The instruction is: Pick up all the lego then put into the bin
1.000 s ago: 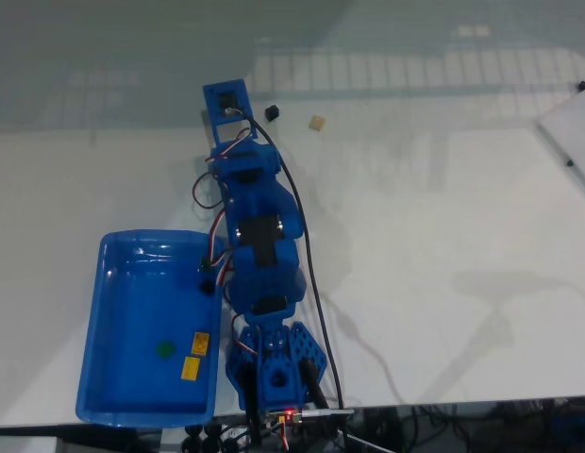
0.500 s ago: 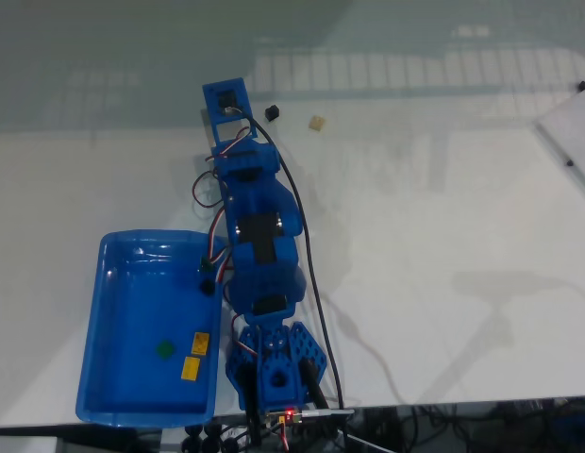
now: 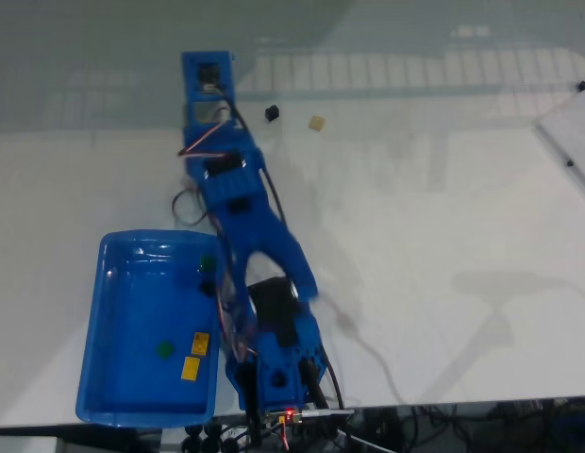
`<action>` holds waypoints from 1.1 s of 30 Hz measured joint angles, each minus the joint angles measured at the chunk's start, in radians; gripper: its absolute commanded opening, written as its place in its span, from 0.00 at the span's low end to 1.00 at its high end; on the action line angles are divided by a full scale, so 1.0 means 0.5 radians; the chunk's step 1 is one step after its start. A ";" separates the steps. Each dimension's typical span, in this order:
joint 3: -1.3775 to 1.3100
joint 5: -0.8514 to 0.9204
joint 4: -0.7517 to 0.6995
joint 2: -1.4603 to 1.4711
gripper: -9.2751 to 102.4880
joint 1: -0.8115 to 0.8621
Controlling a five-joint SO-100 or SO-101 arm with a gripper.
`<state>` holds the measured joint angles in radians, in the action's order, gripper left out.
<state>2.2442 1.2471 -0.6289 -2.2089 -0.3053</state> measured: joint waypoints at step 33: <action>0.187 -0.040 -0.997 -0.785 0.39 -0.715</action>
<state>2.3378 1.2272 -1.1275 -2.6016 -0.6627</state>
